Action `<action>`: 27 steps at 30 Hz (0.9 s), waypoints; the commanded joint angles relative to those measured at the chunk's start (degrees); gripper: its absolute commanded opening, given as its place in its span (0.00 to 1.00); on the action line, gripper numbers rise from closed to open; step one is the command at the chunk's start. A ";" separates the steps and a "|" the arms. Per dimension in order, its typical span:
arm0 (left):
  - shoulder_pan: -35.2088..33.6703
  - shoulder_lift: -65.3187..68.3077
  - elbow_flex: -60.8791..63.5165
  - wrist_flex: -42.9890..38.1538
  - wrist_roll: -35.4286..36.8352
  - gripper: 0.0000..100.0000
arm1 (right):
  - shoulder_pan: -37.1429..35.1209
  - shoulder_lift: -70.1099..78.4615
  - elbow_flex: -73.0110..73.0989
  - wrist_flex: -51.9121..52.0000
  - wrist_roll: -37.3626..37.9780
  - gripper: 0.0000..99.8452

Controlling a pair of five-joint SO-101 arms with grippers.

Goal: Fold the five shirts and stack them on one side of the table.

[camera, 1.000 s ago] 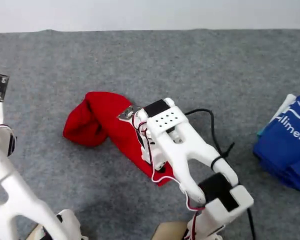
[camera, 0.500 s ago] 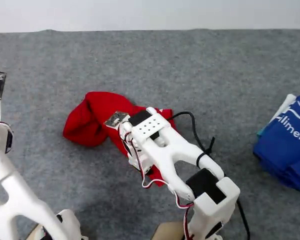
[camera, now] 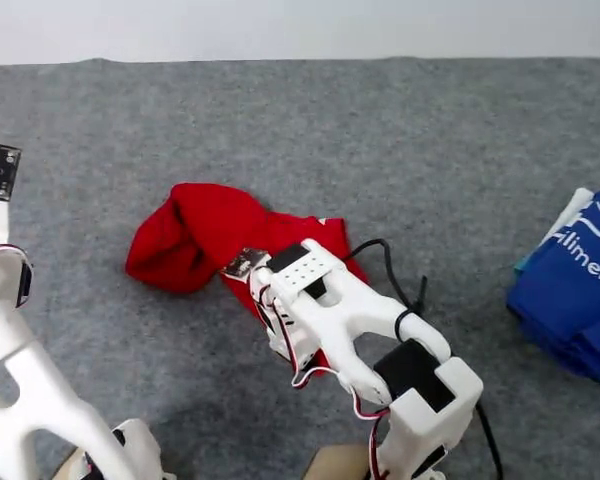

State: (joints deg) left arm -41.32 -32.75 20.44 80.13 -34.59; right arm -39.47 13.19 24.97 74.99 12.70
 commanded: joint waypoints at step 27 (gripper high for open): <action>-0.09 -2.02 -0.66 1.14 0.35 0.12 | 0.13 -33.98 0.18 15.69 10.99 0.01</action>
State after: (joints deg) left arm -41.32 -32.75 20.44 80.84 -34.59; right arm -39.74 -13.45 25.67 88.62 21.85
